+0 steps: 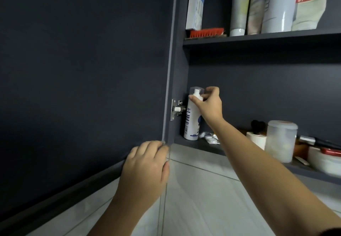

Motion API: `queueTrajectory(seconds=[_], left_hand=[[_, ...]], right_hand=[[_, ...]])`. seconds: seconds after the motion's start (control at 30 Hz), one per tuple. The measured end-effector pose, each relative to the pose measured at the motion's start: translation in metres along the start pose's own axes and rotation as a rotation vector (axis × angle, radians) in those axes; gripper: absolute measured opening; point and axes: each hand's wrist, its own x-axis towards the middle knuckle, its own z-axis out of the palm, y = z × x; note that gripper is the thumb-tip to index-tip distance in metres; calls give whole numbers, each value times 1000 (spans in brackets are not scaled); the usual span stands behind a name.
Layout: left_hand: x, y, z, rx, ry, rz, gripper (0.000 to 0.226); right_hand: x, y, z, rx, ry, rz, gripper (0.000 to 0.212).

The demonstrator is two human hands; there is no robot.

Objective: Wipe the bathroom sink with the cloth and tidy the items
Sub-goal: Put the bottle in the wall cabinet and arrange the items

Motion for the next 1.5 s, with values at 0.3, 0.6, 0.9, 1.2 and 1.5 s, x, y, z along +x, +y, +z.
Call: queueTrajectory(seconds=[0.3,0.6,0.9,1.2,1.5], left_hand=[[1,-2,2,6,25,-13,34],[2,-1,1,-19,33,-20,37],[2,-2,1,-17,20,-22,36],[0,-3,4,-7,35,-4,35],[-2,-1,1,3,32,20,35]], right_hand=[[9,2,0,5,-159,98,64],[-1,15,-6,-3,-203,68,54],[-4,29,-14,-55,-283,55,77],[-13,32,2,-184,-147,6,82],[-21,35,3,-210,-133,-17,77]])
